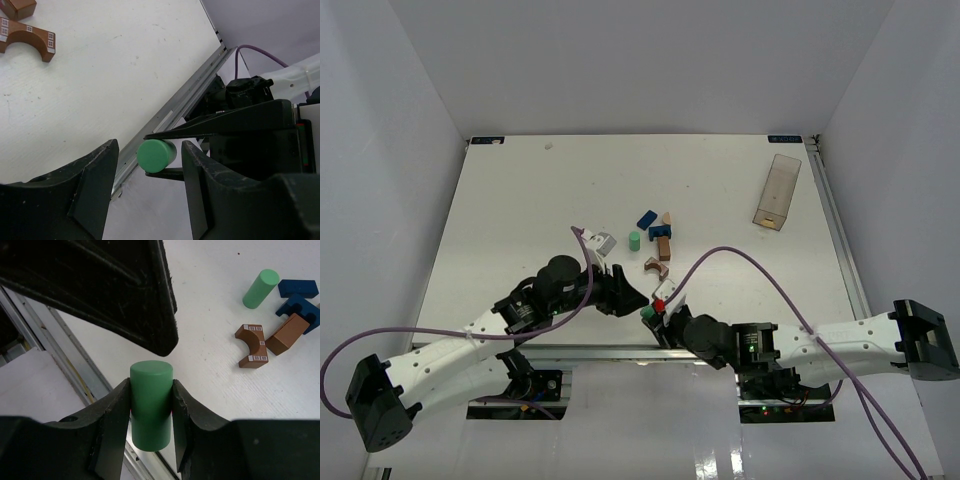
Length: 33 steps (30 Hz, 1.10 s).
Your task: Build the wood block tower
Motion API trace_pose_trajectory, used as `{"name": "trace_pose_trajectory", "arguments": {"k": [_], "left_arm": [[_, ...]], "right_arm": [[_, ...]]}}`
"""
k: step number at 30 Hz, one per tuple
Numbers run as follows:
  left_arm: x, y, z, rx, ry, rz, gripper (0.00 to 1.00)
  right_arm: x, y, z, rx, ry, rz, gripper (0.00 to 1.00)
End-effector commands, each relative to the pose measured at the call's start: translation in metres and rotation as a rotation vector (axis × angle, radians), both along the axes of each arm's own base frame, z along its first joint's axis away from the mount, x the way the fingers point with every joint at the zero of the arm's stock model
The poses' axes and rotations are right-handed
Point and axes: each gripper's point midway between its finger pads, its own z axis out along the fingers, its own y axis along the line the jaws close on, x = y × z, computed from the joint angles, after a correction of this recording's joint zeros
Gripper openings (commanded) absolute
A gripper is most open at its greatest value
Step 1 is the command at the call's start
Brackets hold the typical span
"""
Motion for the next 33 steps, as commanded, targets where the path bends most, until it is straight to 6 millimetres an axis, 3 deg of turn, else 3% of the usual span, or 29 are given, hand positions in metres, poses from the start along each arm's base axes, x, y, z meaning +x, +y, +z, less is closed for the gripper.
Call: {"name": "trace_pose_trajectory", "arguments": {"k": [1, 13, 25, 29, 33], "left_arm": [[-0.015, -0.002, 0.006, -0.048, 0.003, -0.075, 0.64], [-0.025, -0.001, -0.018, 0.012, 0.061, -0.122, 0.63], [-0.031, -0.005, -0.031, 0.017, 0.094, -0.162, 0.55], [-0.038, -0.011, -0.037, 0.010, 0.121, -0.215, 0.44], [-0.043, -0.013, -0.041, 0.017, 0.138, -0.252, 0.25]], "right_arm": [[0.008, 0.009, 0.032, 0.093, -0.052, -0.058, 0.08], [0.009, 0.017, 0.032, 0.064, -0.073, -0.067, 0.08], [0.010, 0.018, 0.028, 0.051, -0.085, -0.072, 0.08], [0.011, 0.018, 0.026, 0.041, -0.089, -0.073, 0.08], [0.012, 0.016, 0.025, 0.035, -0.092, -0.081, 0.08]]}}
